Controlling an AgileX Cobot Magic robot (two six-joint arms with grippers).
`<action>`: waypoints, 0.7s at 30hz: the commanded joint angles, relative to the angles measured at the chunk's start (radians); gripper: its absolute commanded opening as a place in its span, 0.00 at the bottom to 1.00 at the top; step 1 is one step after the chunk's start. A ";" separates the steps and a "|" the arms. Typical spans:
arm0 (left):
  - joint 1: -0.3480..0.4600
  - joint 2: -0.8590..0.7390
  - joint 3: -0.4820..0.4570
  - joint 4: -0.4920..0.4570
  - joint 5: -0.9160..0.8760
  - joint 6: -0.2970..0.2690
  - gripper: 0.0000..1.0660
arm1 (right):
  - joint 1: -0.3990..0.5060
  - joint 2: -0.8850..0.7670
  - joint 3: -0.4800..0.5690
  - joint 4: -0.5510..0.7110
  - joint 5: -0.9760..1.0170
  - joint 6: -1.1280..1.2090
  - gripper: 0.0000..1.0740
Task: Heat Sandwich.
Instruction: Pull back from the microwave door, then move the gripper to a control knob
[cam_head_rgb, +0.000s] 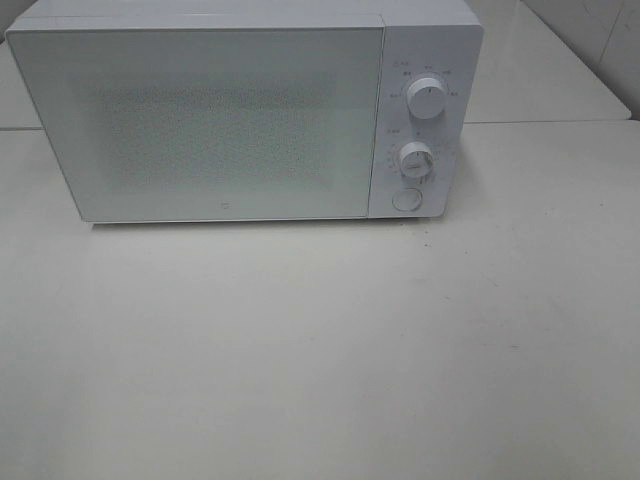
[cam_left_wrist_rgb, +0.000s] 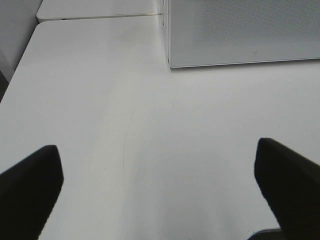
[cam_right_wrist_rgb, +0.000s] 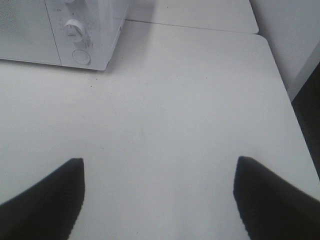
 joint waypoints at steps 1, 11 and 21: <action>0.002 -0.027 0.002 -0.006 -0.016 -0.003 0.94 | -0.007 0.053 -0.011 -0.013 -0.054 -0.003 0.75; 0.002 -0.027 0.002 -0.006 -0.016 -0.003 0.94 | -0.007 0.268 -0.010 -0.013 -0.284 0.064 0.74; 0.002 -0.027 0.002 -0.006 -0.016 -0.003 0.94 | -0.007 0.513 -0.006 -0.009 -0.513 0.081 0.72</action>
